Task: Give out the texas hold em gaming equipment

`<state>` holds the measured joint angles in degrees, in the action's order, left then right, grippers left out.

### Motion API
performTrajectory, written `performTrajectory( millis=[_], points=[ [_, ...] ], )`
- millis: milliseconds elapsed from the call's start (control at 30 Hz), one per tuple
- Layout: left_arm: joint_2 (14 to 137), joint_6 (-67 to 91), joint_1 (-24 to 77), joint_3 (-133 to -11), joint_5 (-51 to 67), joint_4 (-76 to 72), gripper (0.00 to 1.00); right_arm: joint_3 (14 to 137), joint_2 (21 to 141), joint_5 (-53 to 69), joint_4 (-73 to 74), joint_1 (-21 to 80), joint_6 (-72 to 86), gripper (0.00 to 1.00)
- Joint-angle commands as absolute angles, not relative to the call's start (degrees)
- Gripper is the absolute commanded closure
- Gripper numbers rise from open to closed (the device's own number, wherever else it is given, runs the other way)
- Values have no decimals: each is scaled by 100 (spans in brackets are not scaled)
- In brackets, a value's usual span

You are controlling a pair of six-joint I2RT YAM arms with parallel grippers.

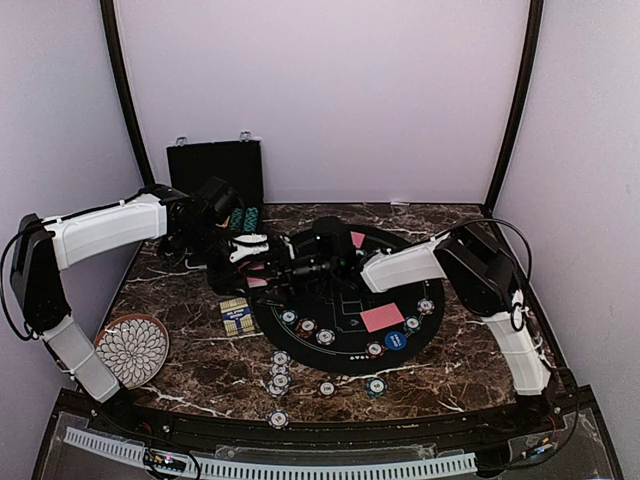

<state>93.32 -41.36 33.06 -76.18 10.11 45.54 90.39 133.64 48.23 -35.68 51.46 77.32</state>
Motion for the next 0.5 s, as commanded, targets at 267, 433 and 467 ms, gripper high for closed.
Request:
performTrajectory(
  millis=[267,433,467],
  points=[
    [9276,-4120,3338,-7866,1126,4678,100,9490,13785,4864,-4025,5256,8150,28],
    [9226,-4131,3335,-7871,1133,4712,100,9268,13738,4645,-3926,5168,8129,33],
    [9210,-4131,3338,-7863,1138,4712,100,9177,13692,4595,-3910,5146,8103,33]
  ],
)
